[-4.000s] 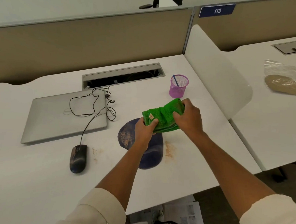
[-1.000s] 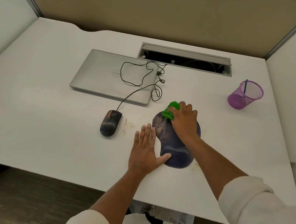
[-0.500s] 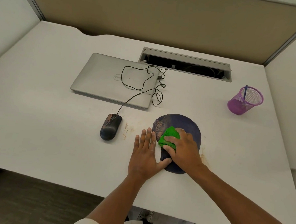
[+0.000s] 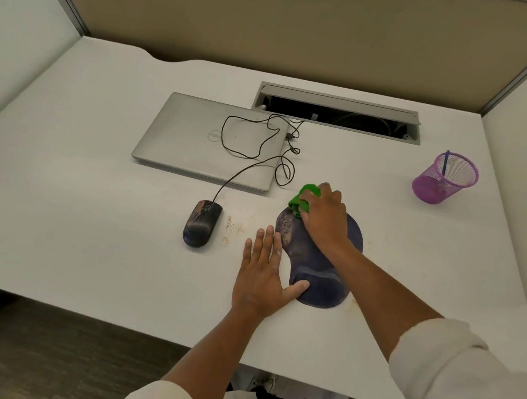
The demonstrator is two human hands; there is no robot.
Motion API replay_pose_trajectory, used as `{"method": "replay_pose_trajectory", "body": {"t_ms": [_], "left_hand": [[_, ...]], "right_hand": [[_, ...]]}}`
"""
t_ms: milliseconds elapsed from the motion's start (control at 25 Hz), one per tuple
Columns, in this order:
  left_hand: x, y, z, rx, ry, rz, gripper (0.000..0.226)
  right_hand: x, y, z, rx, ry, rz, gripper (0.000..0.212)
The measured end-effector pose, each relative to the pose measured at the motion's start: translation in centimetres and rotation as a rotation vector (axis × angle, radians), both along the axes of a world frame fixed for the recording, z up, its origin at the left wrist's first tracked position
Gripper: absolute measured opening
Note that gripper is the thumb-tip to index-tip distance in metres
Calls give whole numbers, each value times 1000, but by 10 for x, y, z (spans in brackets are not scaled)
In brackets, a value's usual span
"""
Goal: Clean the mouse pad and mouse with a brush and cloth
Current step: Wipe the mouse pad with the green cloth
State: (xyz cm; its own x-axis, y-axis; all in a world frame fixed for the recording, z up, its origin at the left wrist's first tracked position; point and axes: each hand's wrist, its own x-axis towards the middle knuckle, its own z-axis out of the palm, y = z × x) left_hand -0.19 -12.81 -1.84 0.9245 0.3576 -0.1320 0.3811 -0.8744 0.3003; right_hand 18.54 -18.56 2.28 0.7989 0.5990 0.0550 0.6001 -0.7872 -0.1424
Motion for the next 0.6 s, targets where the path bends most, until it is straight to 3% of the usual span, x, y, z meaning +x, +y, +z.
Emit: {"method": "replay_pose_trajectory", "body": {"t_ms": [160,280,600], "left_hand": [[-1,0,0,-3,-20,6,110],[0,0,-3,5,-59,8,106],[0,1,-3,-7,-5,-1,110]], "right_hand": [[-45,-18,4,196,65,-14,25],[-76,-31,-8,89,19,38,25],[-30,-1,-20,-8,-173,203,28]]}}
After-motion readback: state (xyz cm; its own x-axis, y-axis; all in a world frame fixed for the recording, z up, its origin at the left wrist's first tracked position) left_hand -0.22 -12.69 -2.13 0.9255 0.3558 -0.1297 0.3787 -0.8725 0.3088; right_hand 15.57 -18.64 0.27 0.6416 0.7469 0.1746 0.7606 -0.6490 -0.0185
